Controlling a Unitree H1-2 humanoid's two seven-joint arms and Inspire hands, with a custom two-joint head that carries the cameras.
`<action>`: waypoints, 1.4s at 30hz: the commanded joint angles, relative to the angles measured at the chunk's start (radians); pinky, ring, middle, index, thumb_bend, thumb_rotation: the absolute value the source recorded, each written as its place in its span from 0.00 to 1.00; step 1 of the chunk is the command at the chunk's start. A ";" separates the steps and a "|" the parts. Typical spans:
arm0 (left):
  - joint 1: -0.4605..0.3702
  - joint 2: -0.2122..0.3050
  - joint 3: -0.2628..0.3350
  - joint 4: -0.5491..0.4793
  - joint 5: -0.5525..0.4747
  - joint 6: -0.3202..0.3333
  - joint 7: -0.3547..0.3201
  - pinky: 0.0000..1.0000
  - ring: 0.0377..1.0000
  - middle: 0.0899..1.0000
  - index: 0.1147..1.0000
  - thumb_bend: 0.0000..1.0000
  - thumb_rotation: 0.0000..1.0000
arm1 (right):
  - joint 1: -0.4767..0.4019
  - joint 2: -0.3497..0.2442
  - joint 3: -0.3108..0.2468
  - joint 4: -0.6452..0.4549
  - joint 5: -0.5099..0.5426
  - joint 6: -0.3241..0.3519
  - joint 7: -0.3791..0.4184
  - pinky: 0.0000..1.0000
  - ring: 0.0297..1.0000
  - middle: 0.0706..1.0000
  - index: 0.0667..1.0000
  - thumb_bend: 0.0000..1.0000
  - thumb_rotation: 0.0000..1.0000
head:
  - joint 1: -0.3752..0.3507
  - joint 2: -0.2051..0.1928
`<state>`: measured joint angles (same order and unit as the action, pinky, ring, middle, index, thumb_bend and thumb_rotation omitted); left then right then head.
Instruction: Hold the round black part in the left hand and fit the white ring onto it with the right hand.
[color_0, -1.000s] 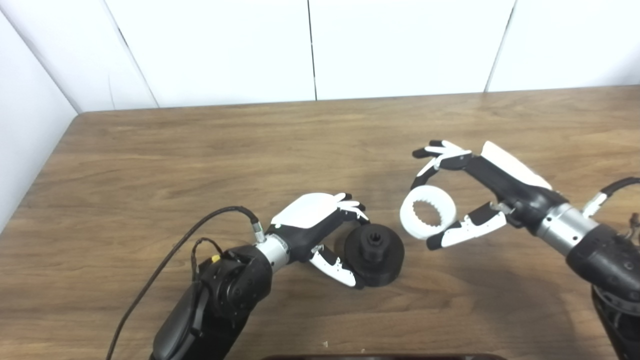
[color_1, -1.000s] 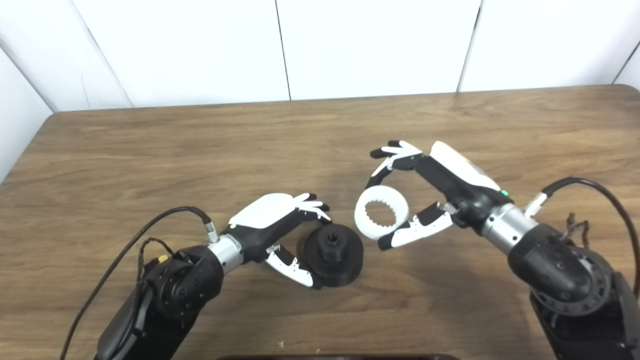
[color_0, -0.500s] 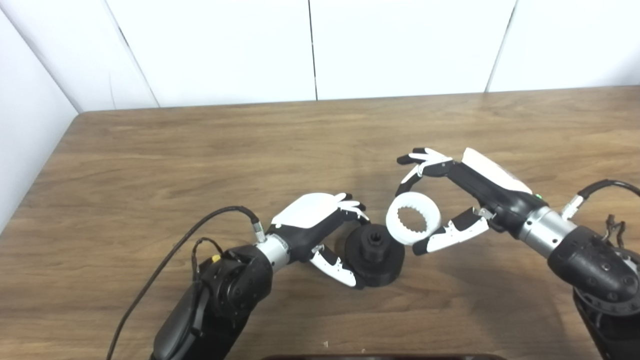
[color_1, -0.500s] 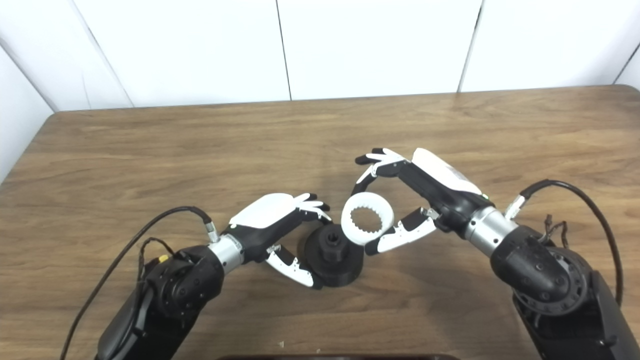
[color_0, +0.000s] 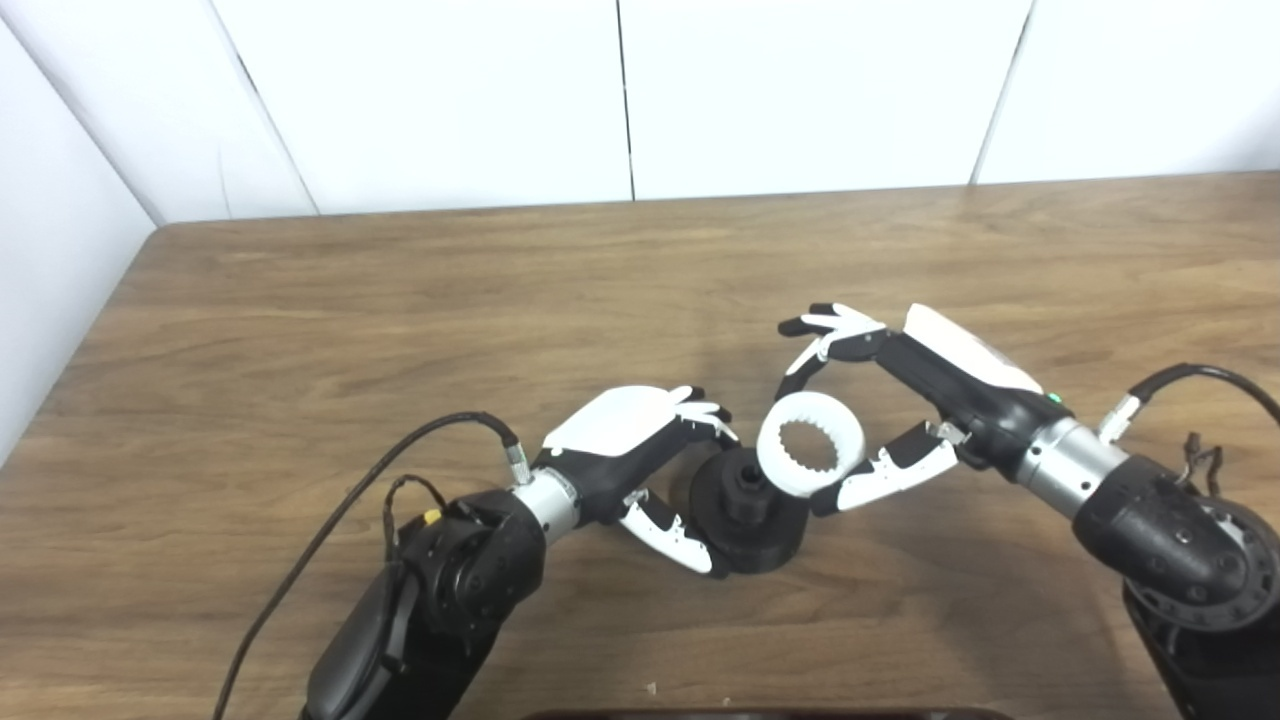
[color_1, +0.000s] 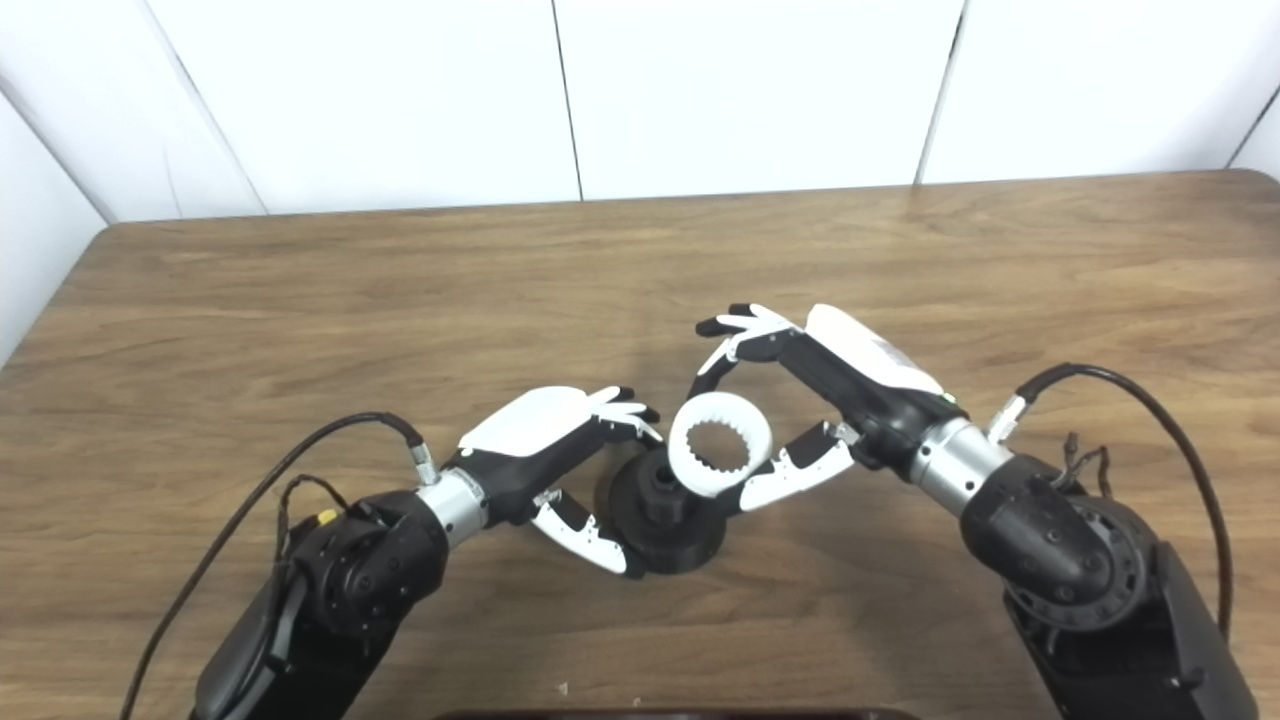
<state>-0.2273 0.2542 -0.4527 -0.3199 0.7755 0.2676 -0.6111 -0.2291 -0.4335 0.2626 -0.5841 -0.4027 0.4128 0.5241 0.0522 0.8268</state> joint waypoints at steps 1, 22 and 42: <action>-0.038 0.004 0.006 -0.016 0.005 0.002 -0.001 0.92 1.00 0.92 0.69 0.88 0.32 | -0.046 0.008 -0.003 -0.007 -0.008 -0.030 -0.013 0.86 0.98 0.89 0.46 0.52 0.16 | 0.001 0.000; -0.044 -0.003 0.006 -0.020 0.007 0.006 -0.010 0.91 1.00 0.92 0.69 0.88 0.32 | -0.060 0.075 0.047 0.029 -0.026 -0.021 -0.007 0.85 0.99 0.89 0.46 0.52 0.16 | 0.000 0.003; -0.043 -0.004 0.007 -0.029 0.011 0.007 -0.018 0.92 1.00 0.92 0.70 0.87 0.32 | -0.055 0.052 0.041 0.038 -0.013 -0.026 -0.001 0.86 0.99 0.89 0.46 0.52 0.16 | 0.007 0.006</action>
<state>-0.2354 0.2520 -0.4517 -0.3211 0.7823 0.2683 -0.6301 -0.2489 -0.3705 0.3197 -0.5290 -0.4198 0.4135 0.5296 0.0583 0.8314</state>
